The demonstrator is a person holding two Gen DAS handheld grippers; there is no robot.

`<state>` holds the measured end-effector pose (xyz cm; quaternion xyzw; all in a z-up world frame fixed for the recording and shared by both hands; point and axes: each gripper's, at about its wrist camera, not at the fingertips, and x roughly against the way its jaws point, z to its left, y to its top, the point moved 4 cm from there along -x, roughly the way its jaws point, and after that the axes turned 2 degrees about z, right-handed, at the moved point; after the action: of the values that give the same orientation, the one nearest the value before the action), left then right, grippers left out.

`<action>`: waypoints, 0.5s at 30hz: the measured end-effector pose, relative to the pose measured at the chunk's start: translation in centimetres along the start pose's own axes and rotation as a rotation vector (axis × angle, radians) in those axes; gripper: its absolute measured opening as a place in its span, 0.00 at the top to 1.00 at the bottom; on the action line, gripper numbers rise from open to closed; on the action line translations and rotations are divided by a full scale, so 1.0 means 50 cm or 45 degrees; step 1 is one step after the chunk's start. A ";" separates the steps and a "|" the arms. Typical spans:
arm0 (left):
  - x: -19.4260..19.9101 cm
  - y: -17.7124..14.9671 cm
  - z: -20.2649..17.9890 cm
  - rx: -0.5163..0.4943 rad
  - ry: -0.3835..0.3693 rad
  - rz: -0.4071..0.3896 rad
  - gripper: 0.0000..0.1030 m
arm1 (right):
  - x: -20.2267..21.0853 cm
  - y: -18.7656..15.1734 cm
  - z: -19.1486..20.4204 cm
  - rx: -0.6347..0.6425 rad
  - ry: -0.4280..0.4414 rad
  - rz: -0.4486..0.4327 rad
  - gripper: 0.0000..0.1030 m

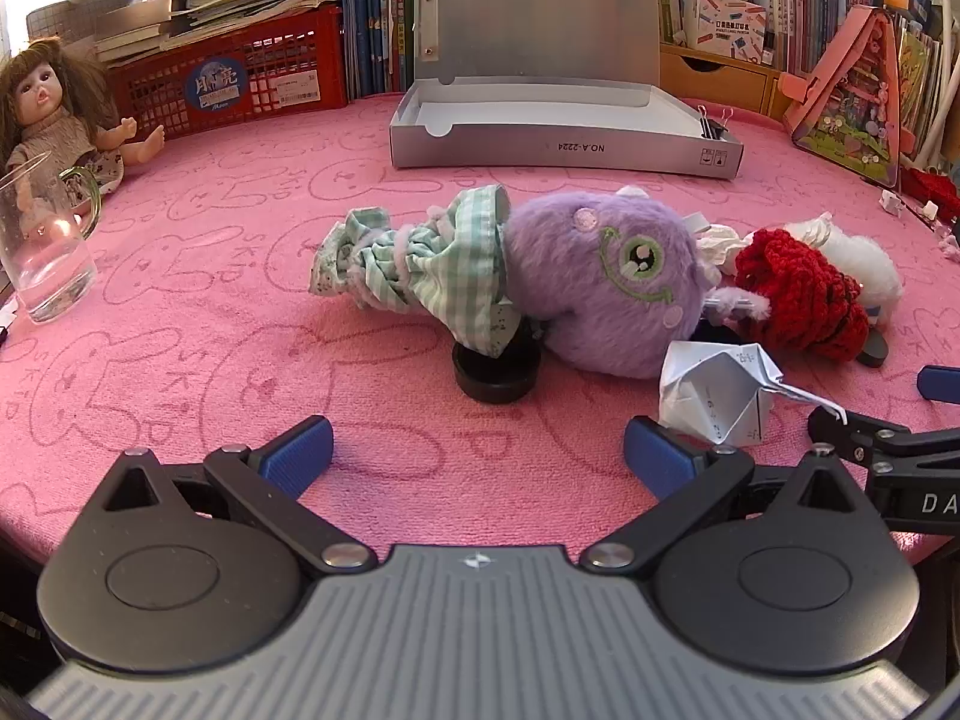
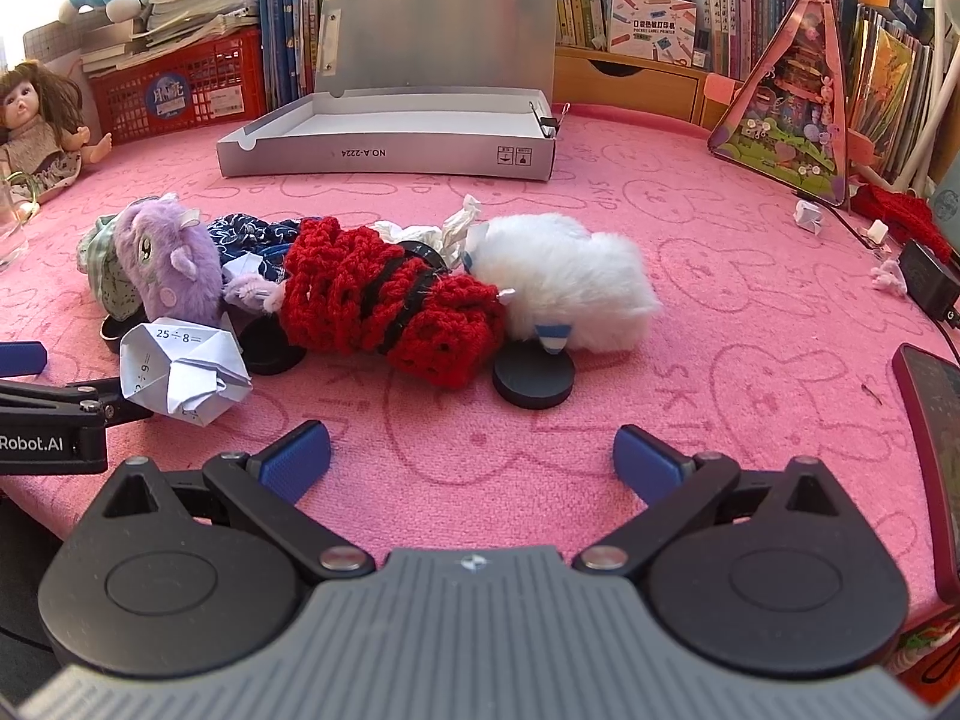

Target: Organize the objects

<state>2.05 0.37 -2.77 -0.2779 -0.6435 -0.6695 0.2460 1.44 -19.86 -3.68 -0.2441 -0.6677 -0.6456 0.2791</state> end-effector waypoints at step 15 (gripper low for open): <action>0.054 -0.012 -0.035 -0.092 -0.149 -0.119 0.00 | 0.023 0.010 -0.011 -0.015 -0.040 -0.090 0.00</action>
<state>-0.42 -1.29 -1.39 -0.2948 -0.6443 -0.6858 0.1663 0.98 -20.42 -2.50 -0.2322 -0.6765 -0.6548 0.2442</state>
